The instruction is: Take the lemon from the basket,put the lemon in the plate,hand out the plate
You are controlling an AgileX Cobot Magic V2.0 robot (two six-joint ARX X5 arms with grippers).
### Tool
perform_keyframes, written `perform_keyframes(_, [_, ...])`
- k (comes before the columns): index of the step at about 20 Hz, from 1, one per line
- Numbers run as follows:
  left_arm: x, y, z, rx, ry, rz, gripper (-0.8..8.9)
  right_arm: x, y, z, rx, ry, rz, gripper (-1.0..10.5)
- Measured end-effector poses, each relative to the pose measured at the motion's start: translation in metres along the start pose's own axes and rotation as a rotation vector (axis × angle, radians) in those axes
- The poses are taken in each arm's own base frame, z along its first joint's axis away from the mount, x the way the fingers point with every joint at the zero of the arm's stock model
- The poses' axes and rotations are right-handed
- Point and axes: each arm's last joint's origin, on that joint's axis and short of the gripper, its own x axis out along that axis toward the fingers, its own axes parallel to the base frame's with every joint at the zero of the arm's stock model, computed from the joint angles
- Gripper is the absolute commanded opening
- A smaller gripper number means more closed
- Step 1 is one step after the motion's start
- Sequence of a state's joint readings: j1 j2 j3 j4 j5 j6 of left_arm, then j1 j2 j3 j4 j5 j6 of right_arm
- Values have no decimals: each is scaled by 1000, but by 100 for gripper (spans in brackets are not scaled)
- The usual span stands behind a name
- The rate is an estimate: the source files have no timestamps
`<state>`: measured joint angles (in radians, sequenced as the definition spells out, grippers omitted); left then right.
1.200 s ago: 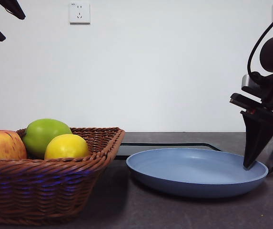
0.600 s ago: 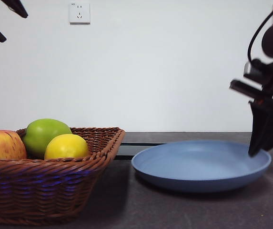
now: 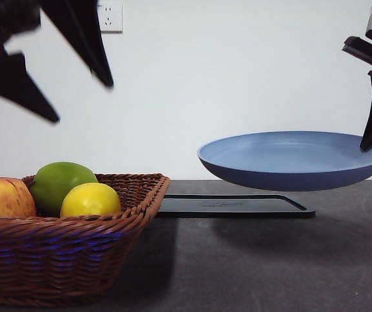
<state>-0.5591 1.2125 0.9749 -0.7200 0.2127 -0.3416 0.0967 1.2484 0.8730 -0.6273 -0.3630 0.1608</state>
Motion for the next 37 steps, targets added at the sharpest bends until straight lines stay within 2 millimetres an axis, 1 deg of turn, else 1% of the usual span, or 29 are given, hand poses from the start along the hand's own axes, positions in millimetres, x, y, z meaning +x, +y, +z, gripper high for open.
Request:
perform_keyframes(3, [30, 5, 3, -25, 65, 112, 416, -1, 0, -1, 2, 6, -1, 3])
perform_keyframes(6, [56, 9, 7, -47, 100, 123, 416, -1, 0, -1, 4, 12, -2, 3])
perform_keyframes(15, [98, 17, 7, -75, 173, 146, 416, -1, 0, -2, 5, 16, -2, 3])
perform_keyframes(18, [104, 18, 5, -74, 197, 153, 413, -1, 0, -2, 4, 17, -2, 3])
perform_keyframes(19, [105, 17, 5, -70, 196, 151, 410, -1, 0, -2, 3, 17, -2, 3])
perform_keyframes(23, [105, 16, 4, -69, 201, 152, 263, -1, 0, -2, 3, 17, -2, 3])
perform_keyframes(24, [105, 16, 4, -69, 202, 151, 244, -1, 0, -2, 3, 17, -3, 3])
perform_keyframes(26, [104, 16, 4, -68, 204, 152, 243, -1, 0, -2, 3, 17, -3, 3])
perform_keyframes(28, [97, 14, 6, -61, 204, 151, 243, -1, 0, -2, 3, 16, -6, 3])
perform_keyframes(29, [89, 11, 10, -57, 193, 147, 243, -1, 0, -2, 3, 16, -7, 3])
perform_keyframes(31, [64, -1, 25, -38, 123, 114, 243, -1, 0, -2, 3, 15, -9, 3])
perform_keyframes(34, [21, -30, 50, 18, -22, -18, 243, -1, 0, -2, 1, 11, -8, 3])
perform_keyframes(36, [6, -53, 60, 74, -91, -97, 243, -1, 0, -1, -1, 9, -4, 3])
perform_keyframes(37, [4, -64, 62, 104, -121, -130, 243, 0, 1, -1, -4, 9, -2, 3])
